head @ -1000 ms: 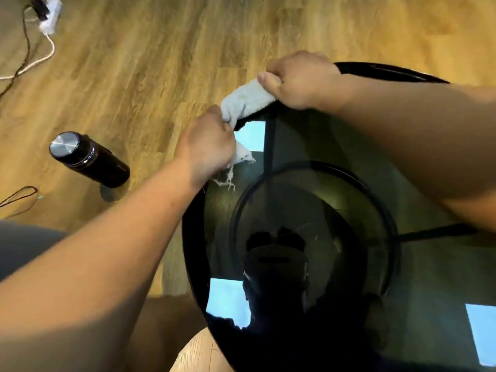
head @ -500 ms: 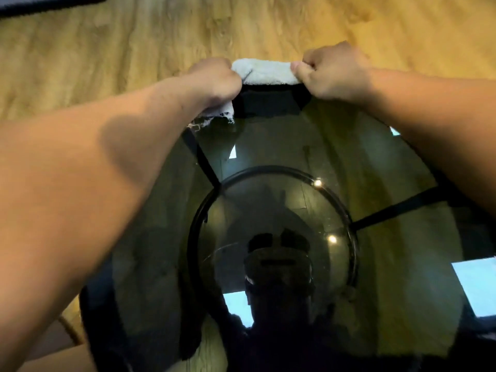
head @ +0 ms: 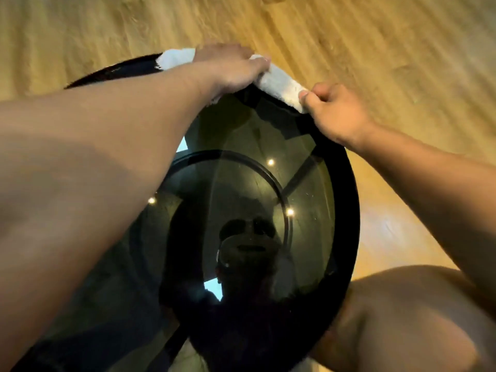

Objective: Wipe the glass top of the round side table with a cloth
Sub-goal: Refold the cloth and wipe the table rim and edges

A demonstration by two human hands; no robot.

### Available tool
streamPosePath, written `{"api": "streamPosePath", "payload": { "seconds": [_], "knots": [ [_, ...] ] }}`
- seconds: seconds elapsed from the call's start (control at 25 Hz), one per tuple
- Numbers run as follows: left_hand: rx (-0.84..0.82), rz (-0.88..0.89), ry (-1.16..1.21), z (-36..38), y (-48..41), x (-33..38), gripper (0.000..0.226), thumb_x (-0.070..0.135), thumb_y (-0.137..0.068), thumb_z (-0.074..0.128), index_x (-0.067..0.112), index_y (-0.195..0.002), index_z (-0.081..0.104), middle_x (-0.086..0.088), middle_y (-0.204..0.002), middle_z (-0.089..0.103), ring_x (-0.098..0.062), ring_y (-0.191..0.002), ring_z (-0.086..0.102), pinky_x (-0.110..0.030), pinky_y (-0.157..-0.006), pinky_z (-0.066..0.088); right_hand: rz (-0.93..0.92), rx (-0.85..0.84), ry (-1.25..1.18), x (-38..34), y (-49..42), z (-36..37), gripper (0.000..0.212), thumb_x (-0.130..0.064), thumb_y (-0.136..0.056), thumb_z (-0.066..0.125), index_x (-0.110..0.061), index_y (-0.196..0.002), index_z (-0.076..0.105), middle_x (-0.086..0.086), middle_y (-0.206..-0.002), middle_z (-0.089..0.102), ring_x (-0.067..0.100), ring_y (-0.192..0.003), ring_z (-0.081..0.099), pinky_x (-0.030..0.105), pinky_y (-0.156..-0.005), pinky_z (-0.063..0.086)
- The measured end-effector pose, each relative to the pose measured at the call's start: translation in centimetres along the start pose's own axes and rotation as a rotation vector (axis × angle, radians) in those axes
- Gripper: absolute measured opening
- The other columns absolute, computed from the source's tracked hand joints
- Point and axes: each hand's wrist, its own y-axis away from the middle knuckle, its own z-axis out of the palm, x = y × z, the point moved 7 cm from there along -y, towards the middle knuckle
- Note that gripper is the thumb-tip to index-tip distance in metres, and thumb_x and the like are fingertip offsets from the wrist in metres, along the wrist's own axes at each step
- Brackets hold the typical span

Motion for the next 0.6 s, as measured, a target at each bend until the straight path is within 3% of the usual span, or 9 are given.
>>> {"api": "streamPosePath", "payload": {
  "seconds": [0.04,0.16,0.36,0.6],
  "knots": [
    [-0.014,0.019,-0.027,0.1,0.3,1.2,0.068,0.068,-0.09,0.022,0.025,-0.134,0.054,-0.012,-0.143,0.05,-0.037,-0.13,0.044,-0.045,-0.1,0.034,0.044,0.026,-0.013,0.7,1.4,-0.3,0.038,-0.039,-0.095,0.046,-0.007,-0.076,0.058,0.006,-0.068,0.052,0.023,-0.075,0.052,0.032,-0.053,0.03],
    [-0.068,0.113,-0.148,1.1,1.8,5.8,0.072,0.067,-0.093,0.023,0.021,-0.14,0.05,-0.012,-0.149,0.045,-0.036,-0.136,0.038,-0.046,-0.106,0.03,0.187,0.082,-0.032,2.7,6.7,-1.2,0.036,-0.038,-0.095,0.046,-0.014,-0.068,0.053,0.006,-0.069,0.056,0.028,-0.084,0.055,0.027,-0.063,0.027],
    [-0.164,0.368,-0.201,2.8,6.7,12.9,0.066,0.059,-0.091,0.026,0.023,-0.143,0.047,-0.009,-0.153,0.04,-0.029,-0.142,0.031,-0.046,-0.112,0.024,0.386,0.21,-0.205,4.9,16.1,-1.1,0.034,-0.036,-0.091,0.048,-0.016,-0.065,0.057,0.014,-0.074,0.066,0.032,-0.082,0.061,0.035,-0.069,0.044],
    [-0.242,0.57,-0.22,5.4,16.3,18.1,0.054,0.05,-0.095,0.031,0.029,-0.142,0.045,-0.001,-0.155,0.038,-0.024,-0.148,0.018,-0.048,-0.112,0.024,0.582,0.35,-0.323,2.7,26.6,1.0,0.032,-0.027,-0.095,0.048,-0.012,-0.067,0.042,0.008,-0.066,0.048,0.03,-0.073,0.047,0.039,-0.066,0.035]
  ]
}}
